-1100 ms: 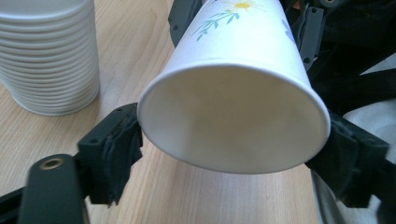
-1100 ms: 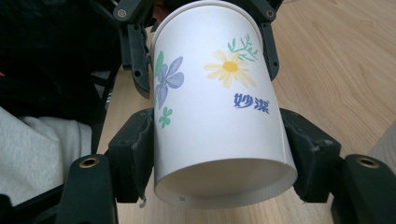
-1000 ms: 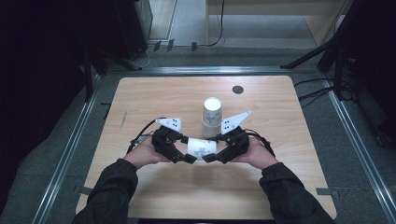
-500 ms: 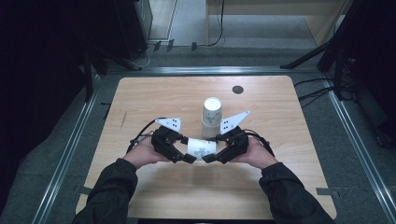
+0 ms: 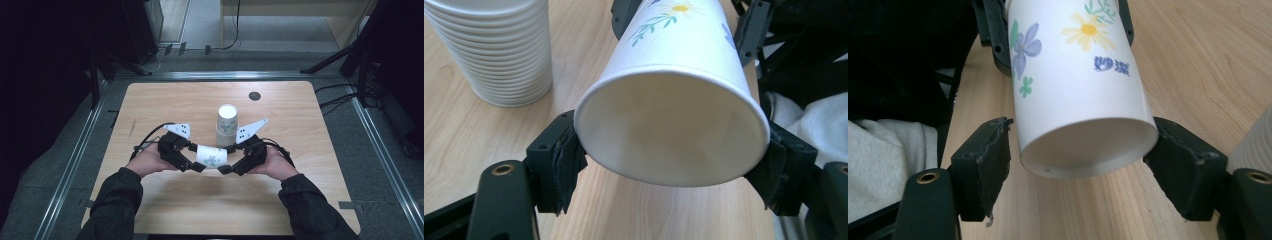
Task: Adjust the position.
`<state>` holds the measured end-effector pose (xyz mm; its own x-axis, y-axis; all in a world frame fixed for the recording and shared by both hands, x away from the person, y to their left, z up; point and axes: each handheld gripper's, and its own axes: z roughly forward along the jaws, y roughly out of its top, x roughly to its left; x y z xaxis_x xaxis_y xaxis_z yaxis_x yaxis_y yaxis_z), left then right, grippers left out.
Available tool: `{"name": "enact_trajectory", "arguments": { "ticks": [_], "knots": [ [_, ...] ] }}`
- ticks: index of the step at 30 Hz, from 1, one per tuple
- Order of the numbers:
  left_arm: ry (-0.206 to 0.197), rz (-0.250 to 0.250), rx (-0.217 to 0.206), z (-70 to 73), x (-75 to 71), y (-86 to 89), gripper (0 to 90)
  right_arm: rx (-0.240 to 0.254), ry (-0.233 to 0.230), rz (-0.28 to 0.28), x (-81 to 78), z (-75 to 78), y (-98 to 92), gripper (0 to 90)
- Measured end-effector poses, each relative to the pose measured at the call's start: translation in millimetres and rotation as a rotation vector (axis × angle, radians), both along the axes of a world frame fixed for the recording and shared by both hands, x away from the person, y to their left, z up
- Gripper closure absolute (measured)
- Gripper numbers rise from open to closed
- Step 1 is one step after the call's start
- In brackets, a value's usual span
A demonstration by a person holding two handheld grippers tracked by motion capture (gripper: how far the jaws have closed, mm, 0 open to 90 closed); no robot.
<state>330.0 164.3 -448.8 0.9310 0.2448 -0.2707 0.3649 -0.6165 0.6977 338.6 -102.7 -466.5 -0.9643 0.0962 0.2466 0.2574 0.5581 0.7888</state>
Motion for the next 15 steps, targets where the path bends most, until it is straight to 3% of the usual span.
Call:
{"name": "enact_trajectory", "arguments": {
  "ticks": [3,8,15],
  "knots": [
    [-0.001,0.001,0.028,4.8,2.1,1.6,24.5,-0.011,0.001,-0.006,0.6,-1.4,0.2,27.2],
    [-0.023,-0.015,0.141,8.1,3.4,-3.1,24.5,-0.029,-0.007,-0.007,-0.1,-3.6,3.0,26.9],
    [-0.032,-0.047,0.235,8.4,3.9,-15.2,24.5,-0.048,-0.012,-0.009,-0.9,-5.9,7.6,26.9]
  ]
}}
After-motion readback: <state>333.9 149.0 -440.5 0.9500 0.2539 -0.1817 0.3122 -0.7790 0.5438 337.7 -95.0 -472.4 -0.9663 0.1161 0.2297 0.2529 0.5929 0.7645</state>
